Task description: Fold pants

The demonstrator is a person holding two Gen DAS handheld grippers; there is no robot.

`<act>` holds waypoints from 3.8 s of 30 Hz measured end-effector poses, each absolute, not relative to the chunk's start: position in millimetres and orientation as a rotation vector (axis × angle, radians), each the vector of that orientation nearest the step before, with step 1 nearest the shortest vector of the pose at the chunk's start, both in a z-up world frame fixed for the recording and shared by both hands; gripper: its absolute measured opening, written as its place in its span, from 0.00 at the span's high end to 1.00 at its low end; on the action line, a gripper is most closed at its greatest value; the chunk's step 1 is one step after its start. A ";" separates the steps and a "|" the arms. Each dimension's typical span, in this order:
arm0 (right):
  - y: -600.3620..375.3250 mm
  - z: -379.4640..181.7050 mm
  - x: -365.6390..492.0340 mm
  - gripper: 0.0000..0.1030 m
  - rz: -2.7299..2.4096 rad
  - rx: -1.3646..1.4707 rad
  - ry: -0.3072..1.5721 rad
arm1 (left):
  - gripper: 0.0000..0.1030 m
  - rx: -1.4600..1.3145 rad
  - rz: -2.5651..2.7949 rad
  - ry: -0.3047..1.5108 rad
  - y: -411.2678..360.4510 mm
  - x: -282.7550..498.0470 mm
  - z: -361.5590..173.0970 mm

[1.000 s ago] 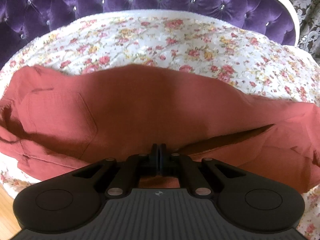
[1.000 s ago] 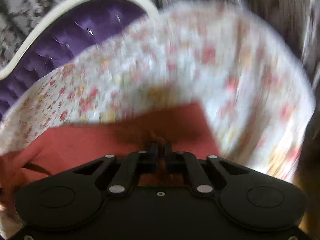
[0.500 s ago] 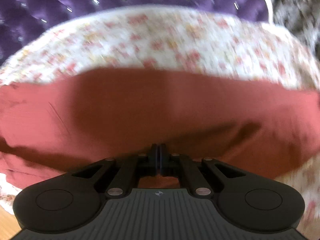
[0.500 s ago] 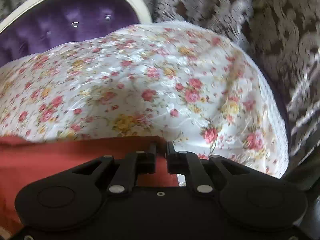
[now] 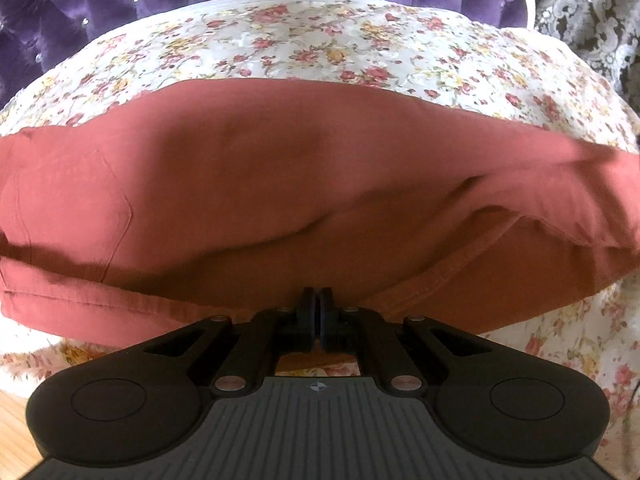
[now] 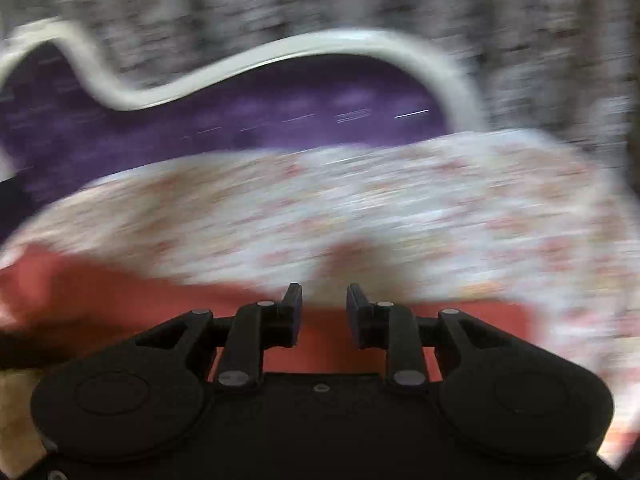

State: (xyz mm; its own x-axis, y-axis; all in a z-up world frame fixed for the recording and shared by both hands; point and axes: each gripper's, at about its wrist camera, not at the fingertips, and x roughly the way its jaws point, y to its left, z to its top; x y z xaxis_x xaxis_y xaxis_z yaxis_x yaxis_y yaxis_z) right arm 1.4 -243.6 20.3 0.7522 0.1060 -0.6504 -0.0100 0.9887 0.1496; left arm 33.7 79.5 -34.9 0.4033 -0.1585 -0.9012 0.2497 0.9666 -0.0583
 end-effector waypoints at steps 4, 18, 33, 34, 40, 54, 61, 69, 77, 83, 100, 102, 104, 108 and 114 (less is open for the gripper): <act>-171.9 -10.4 16.9 0.64 0.348 0.044 0.798 | 0.97 0.070 -0.258 1.125 82.8 34.5 -34.6; -87.0 -40.5 2.0 0.92 0.591 -0.455 0.774 | 0.97 0.039 -0.205 1.049 101.4 31.2 -14.5; -117.1 -10.1 10.7 0.70 0.716 -0.190 0.868 | 0.97 -0.062 -0.144 1.171 149.9 30.0 -36.7; -116.4 -5.2 21.4 0.69 0.718 -0.145 0.859 | 0.97 -0.085 -0.131 1.167 155.8 29.3 -33.5; -93.9 7.9 88.3 0.68 0.700 -0.008 0.797 | 0.97 -0.097 -0.003 1.035 185.9 45.9 -1.7; 6.3 -43.2 206.0 0.67 0.805 -0.009 0.911 | 0.97 -0.067 0.137 1.073 226.4 90.7 -30.8; 11.8 -48.3 193.6 0.83 0.845 -0.036 0.893 | 0.97 -0.092 0.126 1.019 226.3 94.0 -7.7; 44.1 -52.9 103.6 0.84 0.813 -0.352 0.699 | 0.97 -0.081 0.101 0.930 204.9 123.8 15.0; 52.9 -65.8 81.9 0.82 0.783 -0.440 0.667 | 0.97 -0.053 0.139 1.035 206.9 118.0 -33.5; 30.5 -32.9 91.8 0.72 0.822 -0.297 0.663 | 0.97 -0.028 0.134 0.999 205.8 108.7 -31.5; 45.4 -53.3 153.2 0.85 0.952 -0.181 0.858 | 0.97 -0.088 0.112 0.982 214.3 104.8 -24.1; 51.0 -52.5 129.5 0.85 0.963 -0.248 0.808 | 0.97 -0.112 0.111 0.977 218.4 104.0 -21.5; 59.5 -57.5 113.0 0.85 0.971 -0.311 0.786 | 0.97 -0.133 0.113 0.984 221.5 104.0 -21.7; 72.1 -68.9 108.1 0.80 0.935 -0.350 0.779 | 0.97 -0.140 0.112 0.982 222.3 99.3 -18.6; 64.1 -64.6 126.5 0.79 0.888 -0.217 0.805 | 0.97 -0.138 0.108 0.966 225.5 88.0 -10.8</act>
State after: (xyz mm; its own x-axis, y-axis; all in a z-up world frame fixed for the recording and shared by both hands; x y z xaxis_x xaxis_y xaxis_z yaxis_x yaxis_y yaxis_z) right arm 126.5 64.1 -64.6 0.3660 0.6070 -0.7054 -0.7613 0.6312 0.1482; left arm 88.0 225.5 -10.8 0.5647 0.0300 -0.8248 -0.1527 0.9859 -0.0687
